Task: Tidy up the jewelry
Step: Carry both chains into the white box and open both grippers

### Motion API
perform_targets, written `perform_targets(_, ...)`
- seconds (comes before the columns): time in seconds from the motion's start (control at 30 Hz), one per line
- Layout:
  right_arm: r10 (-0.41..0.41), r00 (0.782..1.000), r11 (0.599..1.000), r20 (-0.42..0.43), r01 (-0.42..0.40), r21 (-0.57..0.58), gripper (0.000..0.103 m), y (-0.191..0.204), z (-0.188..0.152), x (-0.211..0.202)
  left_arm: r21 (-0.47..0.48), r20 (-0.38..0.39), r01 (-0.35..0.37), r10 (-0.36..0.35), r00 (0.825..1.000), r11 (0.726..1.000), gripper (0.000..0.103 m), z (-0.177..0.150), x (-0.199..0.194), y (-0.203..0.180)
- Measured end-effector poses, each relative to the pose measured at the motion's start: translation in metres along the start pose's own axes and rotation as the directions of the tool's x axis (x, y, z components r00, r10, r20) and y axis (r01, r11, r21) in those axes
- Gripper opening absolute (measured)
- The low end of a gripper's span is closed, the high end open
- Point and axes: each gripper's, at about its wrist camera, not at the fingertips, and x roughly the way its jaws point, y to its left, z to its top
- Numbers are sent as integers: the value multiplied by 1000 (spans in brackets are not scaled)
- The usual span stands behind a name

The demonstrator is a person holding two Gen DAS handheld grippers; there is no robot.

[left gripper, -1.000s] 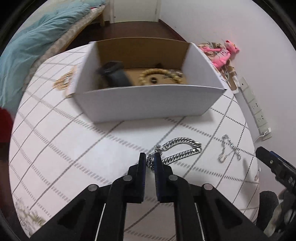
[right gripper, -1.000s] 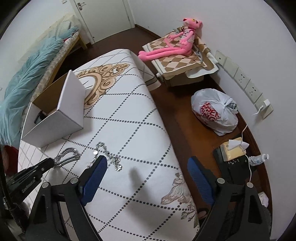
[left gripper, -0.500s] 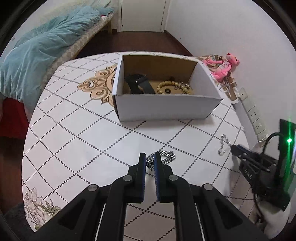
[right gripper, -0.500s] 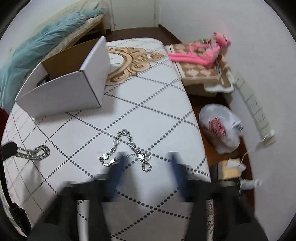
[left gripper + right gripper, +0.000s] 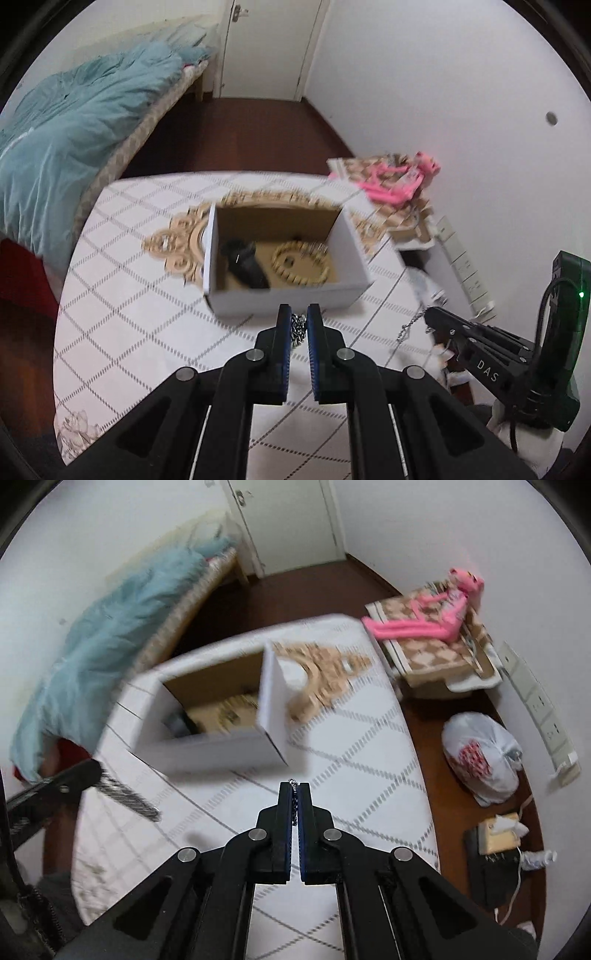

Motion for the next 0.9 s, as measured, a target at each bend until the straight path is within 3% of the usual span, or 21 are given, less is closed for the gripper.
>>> perform_targets(0.17,87,995,996,54,-86,-21,2,19,46,-25,4,55,49,-49,997,999,6,40,-18,-5)
perform_targets(0.33,139,989,990,53,-136,-44,2,36,88,-23,23,88,56,-58,994,998,6,83,-18,-2)
perform_targets(0.6,186,976,982,-111,-190,-22,2,47,126,46,39,-14,46,-45,999,998,6,123,31,14)
perform_targets(0.9,164,957,984,-240,-176,-32,2,52,129,104,-42,-159,45,-51,986,998,6,123,94,48)
